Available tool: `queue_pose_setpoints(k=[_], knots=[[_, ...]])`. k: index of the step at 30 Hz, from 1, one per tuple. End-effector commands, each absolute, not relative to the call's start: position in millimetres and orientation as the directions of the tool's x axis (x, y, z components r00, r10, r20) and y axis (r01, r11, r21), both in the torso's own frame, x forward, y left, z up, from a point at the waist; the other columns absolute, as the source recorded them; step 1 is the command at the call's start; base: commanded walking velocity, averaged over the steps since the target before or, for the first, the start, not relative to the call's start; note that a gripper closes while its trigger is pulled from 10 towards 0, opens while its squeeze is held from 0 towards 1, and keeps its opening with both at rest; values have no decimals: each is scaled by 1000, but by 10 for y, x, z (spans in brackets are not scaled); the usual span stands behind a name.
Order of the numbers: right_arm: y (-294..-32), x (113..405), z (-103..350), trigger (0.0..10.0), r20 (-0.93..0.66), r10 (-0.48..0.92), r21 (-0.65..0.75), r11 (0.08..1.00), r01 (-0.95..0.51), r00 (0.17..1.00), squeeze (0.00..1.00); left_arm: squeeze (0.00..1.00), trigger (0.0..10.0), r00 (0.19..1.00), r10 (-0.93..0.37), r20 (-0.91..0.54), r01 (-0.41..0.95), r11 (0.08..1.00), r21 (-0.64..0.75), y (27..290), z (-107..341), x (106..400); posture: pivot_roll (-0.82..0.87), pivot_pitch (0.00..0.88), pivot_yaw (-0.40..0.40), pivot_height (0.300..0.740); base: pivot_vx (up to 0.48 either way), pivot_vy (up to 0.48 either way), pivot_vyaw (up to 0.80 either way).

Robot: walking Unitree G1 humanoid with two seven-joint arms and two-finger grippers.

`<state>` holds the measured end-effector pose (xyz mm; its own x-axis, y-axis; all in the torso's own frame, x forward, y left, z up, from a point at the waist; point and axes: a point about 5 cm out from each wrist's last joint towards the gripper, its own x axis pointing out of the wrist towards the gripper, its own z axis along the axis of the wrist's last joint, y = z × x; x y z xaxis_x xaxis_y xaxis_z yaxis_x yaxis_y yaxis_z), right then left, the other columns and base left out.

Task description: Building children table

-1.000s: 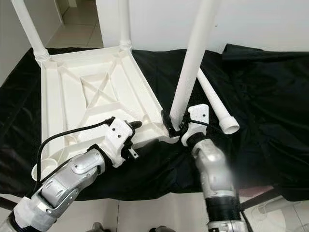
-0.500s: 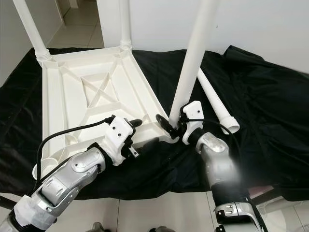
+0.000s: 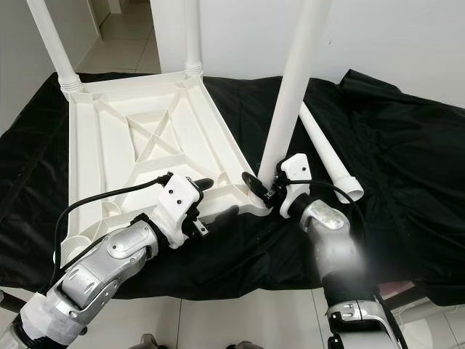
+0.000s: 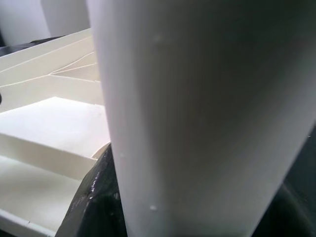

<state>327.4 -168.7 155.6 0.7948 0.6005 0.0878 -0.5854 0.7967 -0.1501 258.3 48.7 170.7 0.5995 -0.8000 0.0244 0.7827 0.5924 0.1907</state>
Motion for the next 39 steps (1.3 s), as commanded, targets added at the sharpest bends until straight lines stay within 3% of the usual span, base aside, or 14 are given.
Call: queue_pose_setpoints(k=[1,11,18,22,29,36,37,38,39], knots=[[-1686,3259,1447,10000,36,557,-143,825,-547,830,0,0,10000,470,-883,-1,864,460,205,449,1714,2527,-59,70,-13,740,0,0,0],[-1509,3233,1411,10000,25,410,-58,911,-408,912,0,0,10000,472,-882,1,864,463,195,436,1705,2506,-54,75,-24,740,0,0,0],[-1370,3173,1417,10000,20,96,58,994,-97,995,0,0,10000,482,-876,-2,860,473,194,460,1697,2490,-39,75,-38,740,0,0,0],[-1265,3127,1434,10000,16,-20,91,996,18,1000,0,0,10000,482,-876,-2,859,473,194,455,1695,2481,-33,75,-42,740,0,0,0],[-1136,3063,1492,10000,27,-42,132,990,38,999,0,0,10000,486,-874,0,858,476,194,451,1697,2471,-29,74,-41,740,0,0,0],[-1218,3060,1513,10000,29,-71,114,991,67,997,0,0,10000,476,-879,-7,863,466,193,449,1685,2448,-32,72,-39,740,0,0,0],[-1220,3059,1534,10000,46,-59,114,992,54,997,800,0,10000,476,-879,-7,863,466,194,451,1686,2450,-30,73,-40,740,0,0,0],[-1219,3057,1550,10000,58,-51,115,992,44,997,800,0,10000,476,-879,-7,863,466,195,453,1687,2451,-30,73,-40,740,0,0,0],[-1229,3052,1565,10000,64,-56,118,992,48,996,1000,0,10000,476,-879,-7,863,466,194,455,1690,2451,-32,73,-39,740,0,0,0]])
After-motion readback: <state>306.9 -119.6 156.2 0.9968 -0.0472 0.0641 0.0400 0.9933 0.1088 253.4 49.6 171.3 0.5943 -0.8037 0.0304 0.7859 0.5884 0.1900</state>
